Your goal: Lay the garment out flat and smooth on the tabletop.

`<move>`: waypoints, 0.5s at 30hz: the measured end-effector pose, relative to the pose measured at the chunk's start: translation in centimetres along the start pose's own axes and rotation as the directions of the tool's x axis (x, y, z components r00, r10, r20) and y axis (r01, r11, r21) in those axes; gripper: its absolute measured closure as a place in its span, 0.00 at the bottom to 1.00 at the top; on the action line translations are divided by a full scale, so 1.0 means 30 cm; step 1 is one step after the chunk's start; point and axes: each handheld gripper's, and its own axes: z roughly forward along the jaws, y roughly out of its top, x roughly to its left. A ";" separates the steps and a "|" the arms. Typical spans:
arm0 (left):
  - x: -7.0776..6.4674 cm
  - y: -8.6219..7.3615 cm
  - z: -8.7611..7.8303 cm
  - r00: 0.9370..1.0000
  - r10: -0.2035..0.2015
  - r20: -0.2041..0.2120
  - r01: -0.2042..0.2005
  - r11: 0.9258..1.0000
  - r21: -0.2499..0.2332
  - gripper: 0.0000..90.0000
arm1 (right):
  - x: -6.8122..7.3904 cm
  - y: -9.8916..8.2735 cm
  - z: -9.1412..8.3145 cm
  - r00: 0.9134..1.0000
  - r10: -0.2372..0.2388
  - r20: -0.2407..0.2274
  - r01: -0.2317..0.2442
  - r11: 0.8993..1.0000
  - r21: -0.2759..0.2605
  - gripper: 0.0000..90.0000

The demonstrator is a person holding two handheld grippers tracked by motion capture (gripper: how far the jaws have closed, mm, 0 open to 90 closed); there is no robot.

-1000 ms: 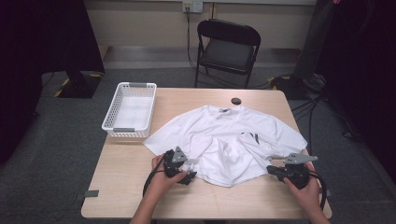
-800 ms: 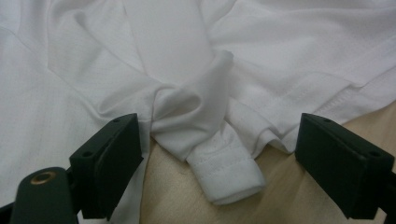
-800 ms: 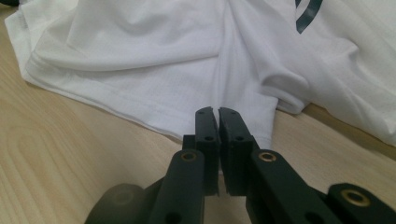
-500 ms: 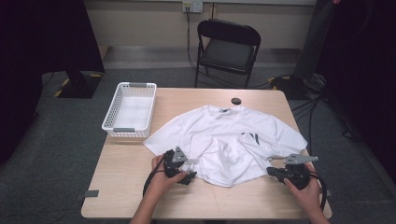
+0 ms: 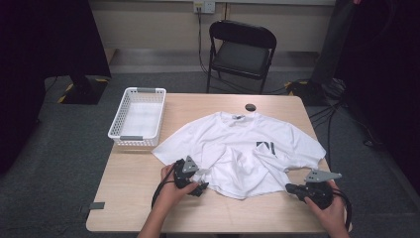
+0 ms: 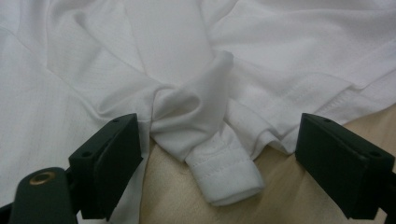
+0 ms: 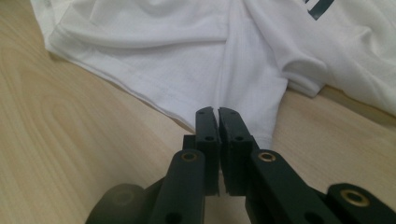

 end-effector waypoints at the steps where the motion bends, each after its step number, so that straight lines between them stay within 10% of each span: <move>1: 0.000 0.000 0.000 1.000 0.000 0.000 0.000 1.000 0.000 0.15 | 0.004 -0.005 -0.005 1.000 0.000 -0.001 0.000 1.000 -0.004 0.97; 15: 0.000 0.000 0.000 1.000 0.000 0.001 0.000 1.000 0.000 0.15 | 0.036 -0.050 -0.080 1.000 0.004 -0.014 -0.004 0.999 -0.046 0.97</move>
